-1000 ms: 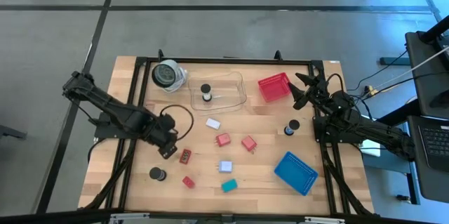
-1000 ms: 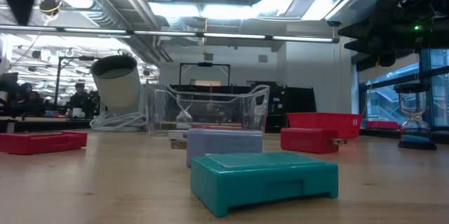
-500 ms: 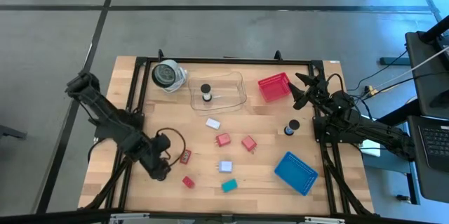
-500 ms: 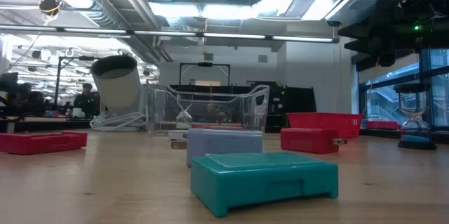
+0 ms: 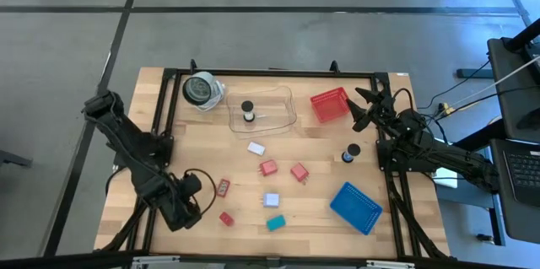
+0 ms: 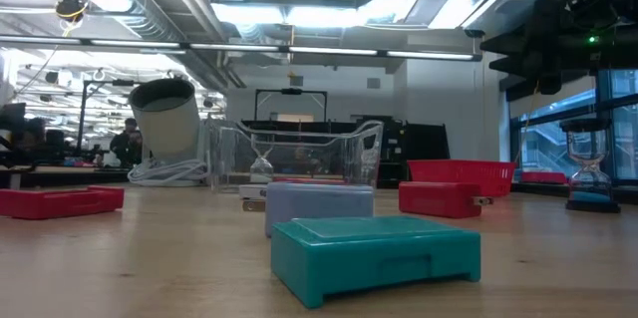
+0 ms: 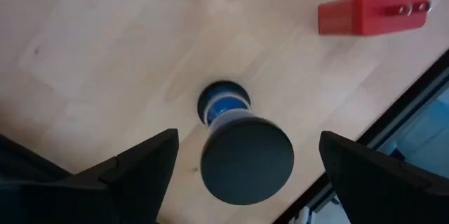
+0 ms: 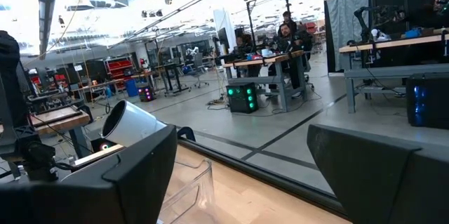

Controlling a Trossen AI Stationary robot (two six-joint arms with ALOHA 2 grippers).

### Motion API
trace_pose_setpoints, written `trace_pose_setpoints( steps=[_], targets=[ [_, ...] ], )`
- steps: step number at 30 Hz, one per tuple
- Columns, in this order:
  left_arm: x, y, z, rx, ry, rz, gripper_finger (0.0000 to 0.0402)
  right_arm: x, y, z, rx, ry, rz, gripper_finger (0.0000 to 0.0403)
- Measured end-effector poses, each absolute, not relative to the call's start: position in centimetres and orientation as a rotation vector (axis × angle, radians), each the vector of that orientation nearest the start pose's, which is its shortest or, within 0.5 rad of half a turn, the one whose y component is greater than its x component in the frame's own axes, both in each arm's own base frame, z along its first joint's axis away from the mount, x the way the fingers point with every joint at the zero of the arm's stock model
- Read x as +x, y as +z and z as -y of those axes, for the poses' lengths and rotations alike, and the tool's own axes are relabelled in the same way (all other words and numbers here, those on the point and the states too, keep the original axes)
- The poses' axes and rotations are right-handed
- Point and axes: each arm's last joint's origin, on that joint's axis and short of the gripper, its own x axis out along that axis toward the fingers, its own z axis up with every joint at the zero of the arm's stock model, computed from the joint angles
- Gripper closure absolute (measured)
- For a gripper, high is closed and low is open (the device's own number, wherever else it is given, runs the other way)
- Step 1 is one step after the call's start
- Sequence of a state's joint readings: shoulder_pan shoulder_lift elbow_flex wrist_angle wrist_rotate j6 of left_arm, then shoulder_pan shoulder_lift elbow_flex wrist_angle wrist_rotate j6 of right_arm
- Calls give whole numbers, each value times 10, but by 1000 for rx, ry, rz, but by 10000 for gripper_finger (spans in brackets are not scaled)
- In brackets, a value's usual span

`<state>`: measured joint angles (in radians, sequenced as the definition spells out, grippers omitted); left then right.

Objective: Pick & Place Office items
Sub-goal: Put the blue hourglass into the transparent bin

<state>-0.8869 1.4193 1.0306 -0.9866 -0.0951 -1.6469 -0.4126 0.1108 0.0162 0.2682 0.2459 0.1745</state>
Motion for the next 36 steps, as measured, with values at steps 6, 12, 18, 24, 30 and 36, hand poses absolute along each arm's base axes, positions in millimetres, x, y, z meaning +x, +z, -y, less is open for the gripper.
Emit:
trace_pose_setpoints(
  steps=[6, 12, 18, 24, 30, 36],
  targets=[
    [160, 221, 199, -707, 508, -1352, 56, 90, 186, 47, 153, -640, 233, 79],
    [163, 213, 203, -691, 525, -1364, 62, 90, 186, 47, 153, -640, 233, 79],
    [163, 213, 203, -697, 533, -1368, 107, 90, 186, 47, 153, -640, 233, 79],
    [163, 213, 203, -719, 545, -1383, 179, 90, 186, 47, 153, -640, 233, 79],
    [162, 213, 203, -740, 560, -1391, 194, 90, 186, 47, 153, -640, 233, 79],
    [163, 229, 196, -674, 634, -1402, 194, 90, 186, 47, 153, -640, 233, 79]
  ],
)
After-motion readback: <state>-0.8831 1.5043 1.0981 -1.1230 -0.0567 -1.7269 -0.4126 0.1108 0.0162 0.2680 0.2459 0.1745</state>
